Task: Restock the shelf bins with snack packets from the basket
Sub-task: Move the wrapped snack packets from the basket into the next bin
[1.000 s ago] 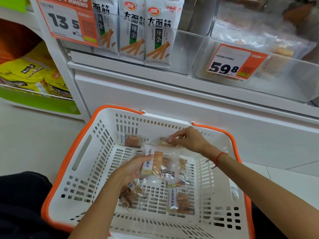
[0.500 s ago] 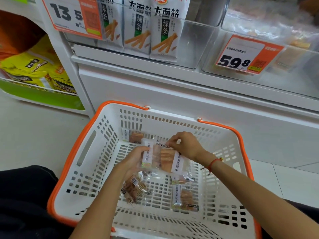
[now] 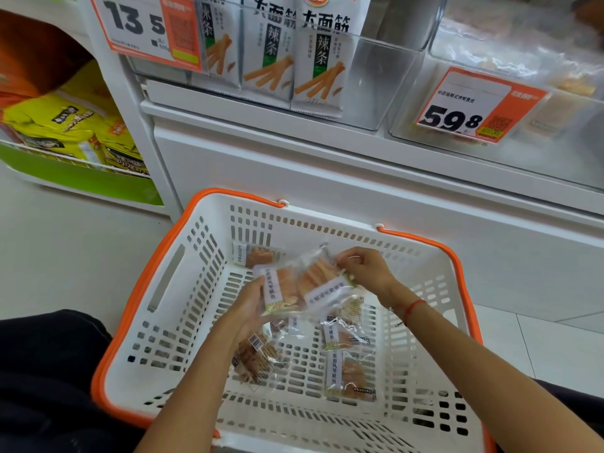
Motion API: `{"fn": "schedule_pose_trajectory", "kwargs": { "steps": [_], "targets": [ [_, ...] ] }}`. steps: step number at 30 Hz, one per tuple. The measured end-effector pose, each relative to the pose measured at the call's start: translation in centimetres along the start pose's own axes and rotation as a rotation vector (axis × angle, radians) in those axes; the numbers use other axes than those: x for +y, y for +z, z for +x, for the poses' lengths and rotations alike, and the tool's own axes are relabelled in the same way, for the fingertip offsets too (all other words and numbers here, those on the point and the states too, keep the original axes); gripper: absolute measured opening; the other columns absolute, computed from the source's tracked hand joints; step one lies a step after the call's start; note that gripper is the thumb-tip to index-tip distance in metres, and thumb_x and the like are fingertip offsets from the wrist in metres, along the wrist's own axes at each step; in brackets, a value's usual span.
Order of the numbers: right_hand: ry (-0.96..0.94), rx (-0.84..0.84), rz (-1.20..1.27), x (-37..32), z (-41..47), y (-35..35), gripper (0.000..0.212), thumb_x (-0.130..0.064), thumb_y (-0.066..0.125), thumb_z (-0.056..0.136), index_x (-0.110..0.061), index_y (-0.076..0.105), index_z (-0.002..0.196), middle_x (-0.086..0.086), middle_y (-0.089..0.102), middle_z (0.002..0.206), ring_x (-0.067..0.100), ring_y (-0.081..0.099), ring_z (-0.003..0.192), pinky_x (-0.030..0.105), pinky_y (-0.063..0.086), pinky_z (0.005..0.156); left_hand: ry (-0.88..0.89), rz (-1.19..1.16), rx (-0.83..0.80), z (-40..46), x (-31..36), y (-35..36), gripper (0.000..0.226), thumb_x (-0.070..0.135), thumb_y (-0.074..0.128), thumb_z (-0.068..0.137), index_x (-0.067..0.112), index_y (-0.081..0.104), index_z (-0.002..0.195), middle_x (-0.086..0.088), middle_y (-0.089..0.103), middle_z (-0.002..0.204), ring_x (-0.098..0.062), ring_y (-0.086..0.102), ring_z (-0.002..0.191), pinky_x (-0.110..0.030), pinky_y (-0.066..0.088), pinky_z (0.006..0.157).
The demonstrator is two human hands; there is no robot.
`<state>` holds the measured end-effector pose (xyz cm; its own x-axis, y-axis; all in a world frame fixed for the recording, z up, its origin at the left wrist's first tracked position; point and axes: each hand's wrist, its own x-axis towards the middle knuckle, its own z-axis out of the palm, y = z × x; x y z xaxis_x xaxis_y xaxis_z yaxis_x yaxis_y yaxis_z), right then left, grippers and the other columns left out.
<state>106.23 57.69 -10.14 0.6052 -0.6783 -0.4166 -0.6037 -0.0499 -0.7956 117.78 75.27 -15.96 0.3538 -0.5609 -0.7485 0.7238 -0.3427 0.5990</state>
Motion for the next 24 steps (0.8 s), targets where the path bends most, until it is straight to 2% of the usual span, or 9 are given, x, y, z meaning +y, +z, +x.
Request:
{"fn": "schedule_pose_trajectory", "kwargs": {
  "steps": [1,4,9,12,14,17,20,22,24],
  "targets": [
    [0.086,0.021,0.175,0.1,-0.3,-0.1,0.011,-0.006,0.059,0.091,-0.007,0.063,0.082,0.005,0.066,0.075,0.014,0.058,0.063,0.014,0.049,0.051,0.023,-0.005,0.060,0.1,-0.1,-0.2,0.041,0.030,0.023,0.105,0.010,0.058,0.104,-0.014,0.064,0.101,-0.024,0.064,0.087,-0.039,0.057,0.069],
    [0.229,-0.017,0.404,1.1,-1.8,1.6,0.005,-0.002,0.059,0.089,0.000,0.062,0.087,0.009,0.068,0.080,0.015,0.063,0.065,0.017,0.055,0.055,0.053,0.003,0.147,1.0,-0.7,0.0,0.044,0.033,0.020,0.105,0.014,0.052,0.129,-0.010,0.059,0.126,-0.024,0.057,0.110,-0.045,0.048,0.094],
    [0.343,0.056,0.666,2.8,-3.6,6.5,0.015,0.005,0.057,0.088,0.000,0.062,0.074,0.009,0.064,0.070,0.003,0.060,0.047,0.012,0.049,0.046,0.042,-0.145,0.235,1.0,-1.4,0.7,0.042,0.031,0.026,0.104,0.011,0.051,0.131,-0.012,0.054,0.131,-0.024,0.051,0.120,-0.034,0.051,0.064],
    [0.364,0.073,0.787,3.2,-3.9,7.9,0.008,0.006,0.055,0.089,0.003,0.060,0.083,0.013,0.068,0.078,0.010,0.066,0.057,0.014,0.051,0.049,0.038,-0.234,0.262,1.1,-1.9,-0.3,0.045,0.037,0.025,0.102,0.012,0.057,0.122,-0.014,0.058,0.127,-0.027,0.056,0.112,-0.038,0.052,0.066],
    [0.364,0.064,0.860,3.1,-4.1,8.4,0.011,0.008,0.054,0.089,0.001,0.058,0.081,0.015,0.068,0.080,0.013,0.068,0.059,0.016,0.054,0.054,0.015,-0.291,0.231,1.1,-2.4,-0.9,0.058,0.057,0.023,0.097,0.018,0.058,0.122,-0.011,0.061,0.124,-0.029,0.058,0.112,-0.045,0.054,0.080],
    [0.341,0.028,0.807,2.8,-4.4,9.1,0.015,0.010,0.054,0.088,0.001,0.060,0.077,0.018,0.063,0.083,0.016,0.064,0.065,0.017,0.056,0.057,0.015,-0.240,0.138,0.9,-2.4,-0.7,0.067,0.074,0.044,0.079,0.023,0.060,0.120,-0.010,0.065,0.116,-0.029,0.062,0.108,-0.047,0.052,0.090],
    [0.345,-0.020,0.719,2.5,-4.6,9.4,0.010,0.007,0.057,0.087,0.002,0.063,0.080,0.015,0.064,0.079,0.014,0.064,0.061,0.018,0.054,0.055,0.070,-0.221,0.020,0.5,-2.0,0.1,0.027,0.038,0.060,0.088,0.023,0.066,0.109,-0.011,0.068,0.115,-0.026,0.067,0.096,-0.042,0.056,0.081],
    [0.368,-0.052,0.591,2.1,-4.7,8.8,0.004,0.000,0.064,0.085,-0.003,0.063,0.086,0.011,0.065,0.080,0.012,0.062,0.061,0.018,0.052,0.054,0.099,-0.219,0.013,0.4,-1.8,0.1,0.023,0.029,0.063,0.087,0.022,0.066,0.109,-0.009,0.070,0.111,-0.025,0.068,0.094,-0.044,0.054,0.085],
    [0.368,-0.041,0.374,1.5,-4.3,7.4,0.027,-0.014,0.074,0.080,-0.009,0.056,0.098,0.007,0.062,0.088,0.013,0.058,0.069,0.022,0.051,0.061,0.143,-0.186,0.019,0.1,-1.6,-0.2,0.032,0.028,0.065,0.085,0.021,0.064,0.116,-0.004,0.071,0.109,-0.022,0.068,0.099,-0.047,0.052,0.091]
  ]
}}
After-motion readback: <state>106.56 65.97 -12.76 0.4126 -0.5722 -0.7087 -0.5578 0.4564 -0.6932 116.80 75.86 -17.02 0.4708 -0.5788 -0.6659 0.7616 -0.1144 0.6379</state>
